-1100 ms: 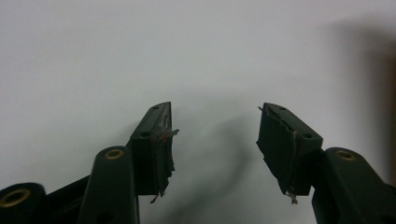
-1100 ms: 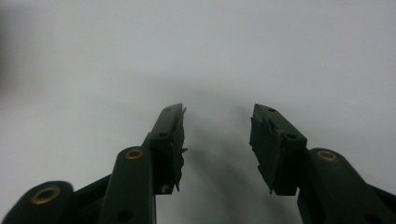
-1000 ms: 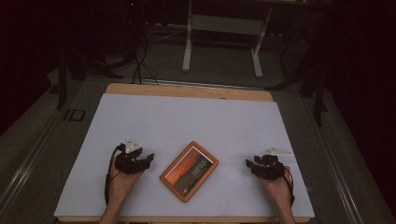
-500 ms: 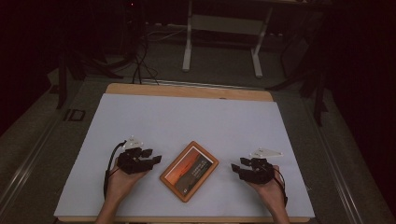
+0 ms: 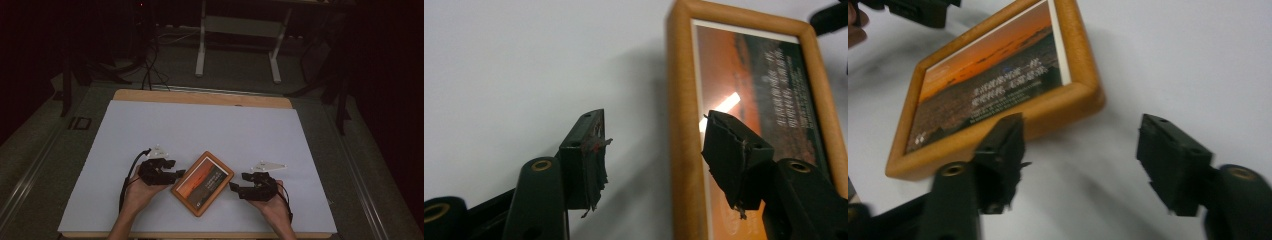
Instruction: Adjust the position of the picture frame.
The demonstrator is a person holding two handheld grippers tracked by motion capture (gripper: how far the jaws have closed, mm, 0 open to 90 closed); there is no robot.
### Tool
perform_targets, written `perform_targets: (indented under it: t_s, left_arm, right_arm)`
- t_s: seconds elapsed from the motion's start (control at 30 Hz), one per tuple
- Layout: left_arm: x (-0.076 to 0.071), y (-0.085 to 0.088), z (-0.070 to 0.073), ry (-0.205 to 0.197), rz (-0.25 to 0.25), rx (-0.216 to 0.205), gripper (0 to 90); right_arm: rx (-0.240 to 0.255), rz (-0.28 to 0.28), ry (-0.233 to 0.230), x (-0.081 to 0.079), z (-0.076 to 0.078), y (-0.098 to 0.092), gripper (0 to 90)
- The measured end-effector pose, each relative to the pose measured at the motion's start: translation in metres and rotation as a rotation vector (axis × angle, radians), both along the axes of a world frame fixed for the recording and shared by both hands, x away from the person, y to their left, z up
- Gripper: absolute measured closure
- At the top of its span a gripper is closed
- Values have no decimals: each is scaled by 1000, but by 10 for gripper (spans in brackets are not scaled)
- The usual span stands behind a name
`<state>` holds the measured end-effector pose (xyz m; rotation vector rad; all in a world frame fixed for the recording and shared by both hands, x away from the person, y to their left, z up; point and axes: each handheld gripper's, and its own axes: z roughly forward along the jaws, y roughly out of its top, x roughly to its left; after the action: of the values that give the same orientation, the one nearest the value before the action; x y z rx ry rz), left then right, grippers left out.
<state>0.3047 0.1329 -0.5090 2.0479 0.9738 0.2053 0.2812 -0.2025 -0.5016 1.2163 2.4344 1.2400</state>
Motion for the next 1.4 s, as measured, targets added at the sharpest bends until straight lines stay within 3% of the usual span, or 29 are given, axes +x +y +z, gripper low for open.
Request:
perform_targets:
  t_s: [0.13,0.27,0.4,0.63,0.7,0.8,1.07,1.27,1.4]
  left_arm:
    - [4,-10,-1,5,-44,-3,390]
    - [11,-15,-3,40,-90,-41,343]
    - [16,-24,-5,62,-129,-1,313]
    - [30,-30,-11,142,-168,-31,231]
    - [35,-33,-12,147,-175,-16,210]
    - [42,-36,-14,166,-196,-33,200]
    - [50,-45,-15,224,-294,-56,249]
    - [53,-46,-11,249,-297,-30,262]
    - [51,-37,-3,214,-271,-27,320]
  right_arm:
    - [4,-4,16,3,0,8,254]
    - [20,13,46,5,-4,16,227]
    - [36,24,89,8,-10,23,205]
    - [64,53,140,8,-18,31,187]
    - [74,56,157,9,-19,32,193]
    - [96,67,177,9,-22,33,200]
    - [131,76,202,10,-24,32,244]
    - [188,68,246,14,-26,26,321]
    - [201,60,241,16,-21,28,371]
